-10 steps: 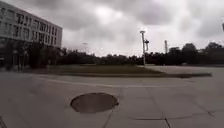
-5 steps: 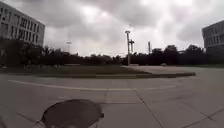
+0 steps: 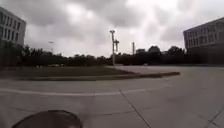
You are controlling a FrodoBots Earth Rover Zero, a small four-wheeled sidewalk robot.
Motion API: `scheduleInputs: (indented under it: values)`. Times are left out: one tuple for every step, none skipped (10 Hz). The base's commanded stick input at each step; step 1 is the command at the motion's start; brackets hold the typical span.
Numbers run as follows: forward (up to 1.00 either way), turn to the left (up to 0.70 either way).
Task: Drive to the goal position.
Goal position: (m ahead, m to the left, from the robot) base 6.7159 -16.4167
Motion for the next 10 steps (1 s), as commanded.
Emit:
scheduleInputs:
  values:
    - [0.70,-0.30]
    - [0.70,-0.30]
    - [0.70,-0.30]
    - [0.70,-0.30]
    - [0.70,-0.30]
    - [0.70,-0.30]
    - [0.70,-0.30]
    - [0.70,-0.30]
    - [0.70,-0.30]
    - [0.70,-0.30]
